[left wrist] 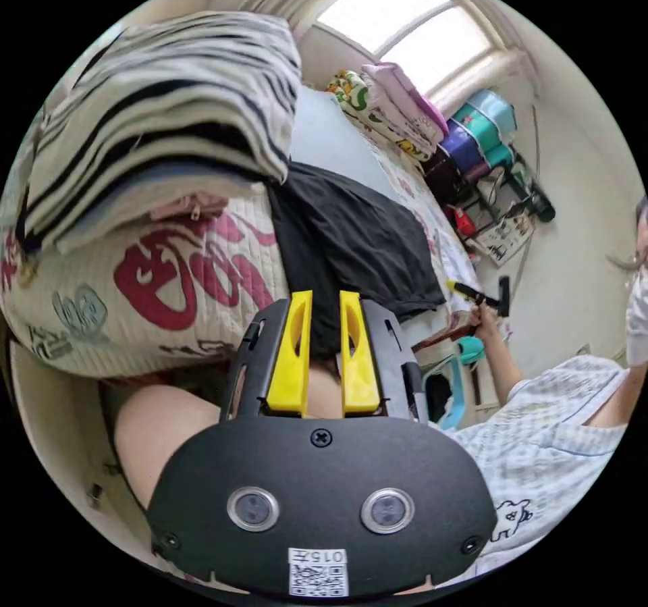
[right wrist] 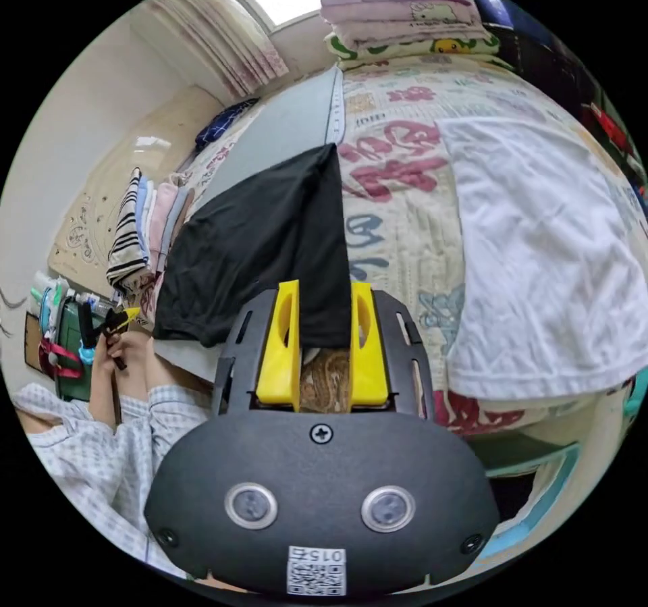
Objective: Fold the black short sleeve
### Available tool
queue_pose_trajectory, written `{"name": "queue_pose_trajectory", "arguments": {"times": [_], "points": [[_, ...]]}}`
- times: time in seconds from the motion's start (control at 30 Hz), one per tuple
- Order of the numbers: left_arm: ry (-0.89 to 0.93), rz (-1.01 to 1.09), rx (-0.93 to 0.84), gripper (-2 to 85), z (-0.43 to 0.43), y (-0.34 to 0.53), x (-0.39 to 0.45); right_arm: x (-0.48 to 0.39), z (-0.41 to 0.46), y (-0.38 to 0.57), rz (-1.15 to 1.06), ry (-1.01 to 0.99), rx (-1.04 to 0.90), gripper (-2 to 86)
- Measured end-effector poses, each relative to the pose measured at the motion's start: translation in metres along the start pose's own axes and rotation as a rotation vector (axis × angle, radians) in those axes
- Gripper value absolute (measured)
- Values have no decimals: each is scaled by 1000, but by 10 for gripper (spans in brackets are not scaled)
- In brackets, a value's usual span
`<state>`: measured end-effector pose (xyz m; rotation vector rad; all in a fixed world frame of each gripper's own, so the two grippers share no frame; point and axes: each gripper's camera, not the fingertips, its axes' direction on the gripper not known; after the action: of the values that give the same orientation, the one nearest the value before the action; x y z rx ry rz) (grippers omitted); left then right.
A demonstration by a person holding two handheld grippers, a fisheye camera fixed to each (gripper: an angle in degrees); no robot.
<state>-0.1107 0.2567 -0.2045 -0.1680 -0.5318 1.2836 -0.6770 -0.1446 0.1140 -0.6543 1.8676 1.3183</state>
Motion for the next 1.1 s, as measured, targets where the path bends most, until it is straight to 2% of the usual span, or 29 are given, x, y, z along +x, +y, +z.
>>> {"name": "queue_pose_trajectory", "arguments": {"times": [0.1, 0.23, 0.33, 0.43, 0.63, 0.7, 0.77, 1.03, 1.1], "points": [[36, -123, 38, 77, 2, 13, -22, 18, -1, 10, 59, -43, -10, 131], [-132, -126, 13, 105, 6, 9, -21, 32, 3, 5, 96, -78, -56, 130], [-30, -144, -54, 107, 29, 13, -32, 33, 2, 3, 92, -41, -67, 122], [-4, -150, -79, 103, 41, 6, -37, 37, 2, 2, 94, -16, -74, 108], [-38, -129, -221, 58, 77, -4, -34, 55, 2, 8, 122, -52, -56, 76], [-70, -118, -214, 28, 79, -3, -30, 60, 0, 10, 126, -28, -53, 52], [-65, -103, -197, 6, 77, -1, -26, 66, 3, 14, 93, -110, -72, 31], [-18, -99, -68, -6, 44, 18, -15, 90, -8, 35, 95, -160, -39, 15], [-54, -73, -59, -6, 34, 23, -5, 93, -10, 43, 79, -172, -55, 16]]}}
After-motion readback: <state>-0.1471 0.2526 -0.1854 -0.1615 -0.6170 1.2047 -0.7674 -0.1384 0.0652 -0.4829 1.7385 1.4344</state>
